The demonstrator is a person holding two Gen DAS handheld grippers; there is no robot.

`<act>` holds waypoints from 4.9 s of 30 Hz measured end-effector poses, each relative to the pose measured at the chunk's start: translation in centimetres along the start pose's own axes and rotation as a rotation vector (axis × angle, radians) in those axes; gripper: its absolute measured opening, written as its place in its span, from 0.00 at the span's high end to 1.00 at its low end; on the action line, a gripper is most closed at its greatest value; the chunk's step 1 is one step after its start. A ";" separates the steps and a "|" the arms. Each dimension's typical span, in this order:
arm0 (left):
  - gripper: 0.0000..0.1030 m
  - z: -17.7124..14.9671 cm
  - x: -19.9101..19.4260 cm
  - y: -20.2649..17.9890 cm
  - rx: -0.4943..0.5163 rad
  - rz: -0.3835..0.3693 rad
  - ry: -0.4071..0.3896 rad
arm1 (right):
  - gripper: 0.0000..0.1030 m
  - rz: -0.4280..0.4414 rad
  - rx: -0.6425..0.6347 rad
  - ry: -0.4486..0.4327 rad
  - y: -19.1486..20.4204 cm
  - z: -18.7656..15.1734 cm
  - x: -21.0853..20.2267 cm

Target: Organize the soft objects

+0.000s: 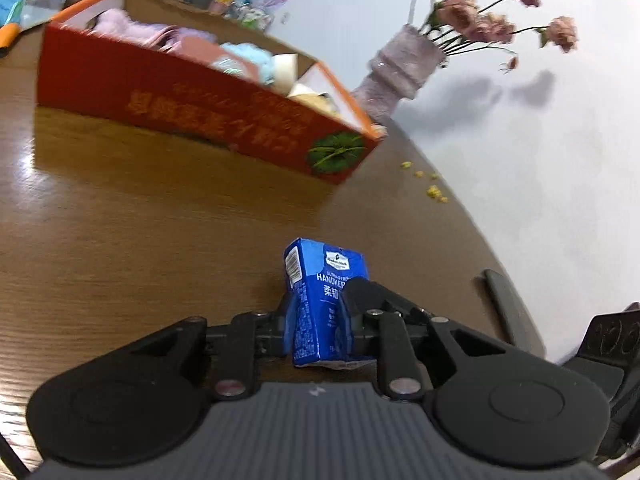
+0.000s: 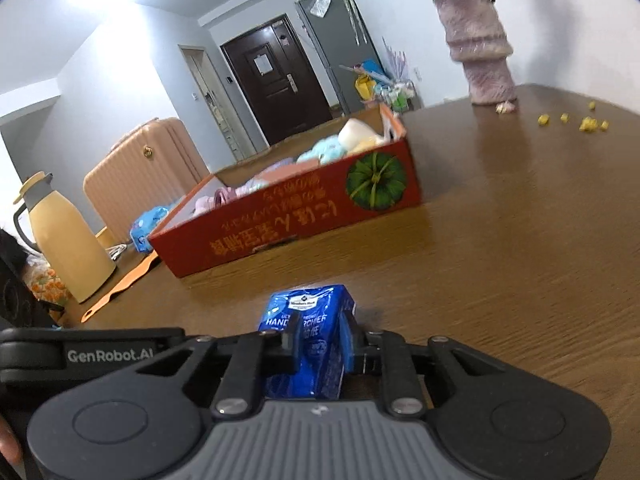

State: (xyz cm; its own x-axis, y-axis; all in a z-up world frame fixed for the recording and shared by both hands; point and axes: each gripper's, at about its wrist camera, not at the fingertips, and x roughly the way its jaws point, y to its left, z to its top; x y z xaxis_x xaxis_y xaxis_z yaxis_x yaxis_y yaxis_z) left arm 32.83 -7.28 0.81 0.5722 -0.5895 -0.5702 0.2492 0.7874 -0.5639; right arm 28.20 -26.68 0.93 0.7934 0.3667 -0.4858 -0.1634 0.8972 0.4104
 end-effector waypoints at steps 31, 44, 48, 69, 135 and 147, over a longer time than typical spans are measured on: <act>0.81 22.5 14.4 5.7 0.059 0.132 0.056 | 0.88 0.000 -0.038 0.254 -2.3 20.2 23.4; 0.76 22.1 8.0 1.3 0.183 0.212 -0.033 | 0.86 -0.067 -0.145 0.157 -0.1 22.0 17.4; 0.62 22.1 2.0 -0.9 0.253 0.281 -0.121 | 0.74 -0.080 -0.219 0.083 1.7 23.9 11.9; 0.08 15.2 -14.7 -4.5 0.365 0.514 -0.528 | 0.07 -0.120 -0.393 -0.309 6.0 20.7 -4.3; 0.00 -23.7 -26.4 -2.7 0.317 0.576 -0.457 | 0.02 -0.076 -0.345 -0.261 8.4 -17.4 -22.5; 0.00 -23.7 -26.4 -2.5 0.327 0.565 -0.448 | 0.01 -0.074 -0.329 -0.234 8.1 -17.5 -21.7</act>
State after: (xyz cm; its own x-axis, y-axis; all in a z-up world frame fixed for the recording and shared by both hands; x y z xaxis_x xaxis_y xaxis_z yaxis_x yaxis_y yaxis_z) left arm -1.37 2.02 3.15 0.9234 -0.0103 -0.3837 0.0042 0.9998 -0.0168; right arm -0.61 -23.12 1.30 0.9156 0.2668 -0.3008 -0.2500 0.9637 0.0939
